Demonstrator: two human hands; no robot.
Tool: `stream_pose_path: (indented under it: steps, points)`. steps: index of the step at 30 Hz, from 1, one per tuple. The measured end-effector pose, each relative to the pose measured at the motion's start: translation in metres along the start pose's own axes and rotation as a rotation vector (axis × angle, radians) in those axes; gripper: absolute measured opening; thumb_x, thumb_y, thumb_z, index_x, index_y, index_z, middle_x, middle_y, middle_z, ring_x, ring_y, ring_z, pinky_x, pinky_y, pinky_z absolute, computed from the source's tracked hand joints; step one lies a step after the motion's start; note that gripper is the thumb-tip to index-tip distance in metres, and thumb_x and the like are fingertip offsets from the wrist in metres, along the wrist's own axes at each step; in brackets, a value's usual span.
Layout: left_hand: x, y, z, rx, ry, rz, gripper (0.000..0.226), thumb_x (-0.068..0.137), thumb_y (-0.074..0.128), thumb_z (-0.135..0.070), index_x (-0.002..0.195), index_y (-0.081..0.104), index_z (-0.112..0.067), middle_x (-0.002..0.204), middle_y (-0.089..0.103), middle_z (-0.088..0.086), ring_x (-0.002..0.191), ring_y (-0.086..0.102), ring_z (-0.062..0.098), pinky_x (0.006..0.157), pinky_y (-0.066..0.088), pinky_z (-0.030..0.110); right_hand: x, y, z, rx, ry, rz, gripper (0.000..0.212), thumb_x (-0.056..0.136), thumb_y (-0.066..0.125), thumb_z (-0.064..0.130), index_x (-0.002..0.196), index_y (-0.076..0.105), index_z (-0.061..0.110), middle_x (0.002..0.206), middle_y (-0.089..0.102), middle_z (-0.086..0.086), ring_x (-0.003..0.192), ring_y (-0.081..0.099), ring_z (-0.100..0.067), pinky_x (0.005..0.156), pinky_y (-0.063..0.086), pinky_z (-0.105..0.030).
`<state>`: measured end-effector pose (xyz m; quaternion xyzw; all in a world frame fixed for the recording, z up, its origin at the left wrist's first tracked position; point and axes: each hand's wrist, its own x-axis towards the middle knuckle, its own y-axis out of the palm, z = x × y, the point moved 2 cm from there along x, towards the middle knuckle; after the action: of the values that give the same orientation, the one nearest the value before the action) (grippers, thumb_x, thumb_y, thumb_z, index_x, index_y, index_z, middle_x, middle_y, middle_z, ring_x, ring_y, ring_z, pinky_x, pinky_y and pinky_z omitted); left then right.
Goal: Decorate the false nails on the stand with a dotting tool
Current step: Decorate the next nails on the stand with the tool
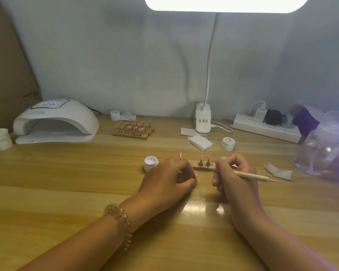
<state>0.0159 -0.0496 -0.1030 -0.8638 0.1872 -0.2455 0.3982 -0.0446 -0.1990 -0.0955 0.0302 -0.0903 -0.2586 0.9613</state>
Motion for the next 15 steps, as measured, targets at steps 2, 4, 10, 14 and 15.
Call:
stream_pose_path:
  steps: [2, 4, 10, 14, 15]
  points:
    - [0.0021, 0.0001, 0.0011, -0.013, -0.023, -0.007, 0.022, 0.085, 0.071, -0.039, 0.073, 0.054, -0.046, 0.092, 0.062, -0.021, 0.074, 0.049, -0.016, 0.062, 0.033, 0.016, 0.0000, 0.0005, -0.0001, -0.001, 0.008, 0.003, 0.024, 0.091, 0.060, 0.011, 0.072, 0.046, 0.011, 0.045, 0.052, -0.002, 0.039, 0.045, -0.004, 0.039, 0.036, -0.014]
    - [0.0029, 0.0003, 0.0025, -0.026, -0.040, -0.016, 0.023, 0.084, 0.072, -0.039, 0.070, 0.055, -0.045, 0.090, 0.061, -0.022, 0.072, 0.050, -0.017, 0.060, 0.032, 0.014, -0.0002, 0.0009, 0.0002, 0.001, 0.012, 0.003, 0.024, 0.091, 0.060, 0.011, 0.072, 0.045, 0.012, 0.045, 0.052, -0.002, 0.038, 0.045, -0.003, 0.039, 0.035, -0.014]
    - [0.0020, -0.0013, 0.0043, -0.050, -0.030, -0.038, 0.014, 0.083, 0.075, -0.037, 0.076, 0.064, -0.041, 0.083, 0.061, -0.027, 0.073, 0.051, -0.018, 0.059, 0.034, 0.006, -0.0008, 0.0003, 0.0009, 0.004, 0.009, -0.002, 0.027, 0.092, 0.060, 0.012, 0.070, 0.045, 0.012, 0.044, 0.052, -0.002, 0.038, 0.044, -0.004, 0.038, 0.034, -0.014]
    - [0.0014, 0.0001, 0.0054, -0.056, -0.029, -0.062, 0.010, 0.083, 0.075, -0.037, 0.078, 0.067, -0.039, 0.084, 0.062, -0.025, 0.073, 0.051, -0.017, 0.060, 0.035, 0.005, -0.0015, 0.0006, 0.0016, 0.010, 0.018, 0.005, 0.026, 0.092, 0.060, 0.012, 0.071, 0.046, 0.012, 0.045, 0.052, -0.002, 0.038, 0.045, -0.004, 0.039, 0.035, -0.014]
    - [0.0015, 0.0007, 0.0055, -0.052, -0.034, -0.065, 0.010, 0.084, 0.075, -0.038, 0.078, 0.067, -0.040, 0.085, 0.063, -0.024, 0.072, 0.051, -0.017, 0.059, 0.034, 0.006, -0.0017, 0.0006, 0.0016, 0.007, 0.019, 0.006, 0.025, 0.092, 0.060, 0.012, 0.072, 0.046, 0.011, 0.045, 0.052, -0.002, 0.038, 0.045, -0.004, 0.039, 0.035, -0.014]
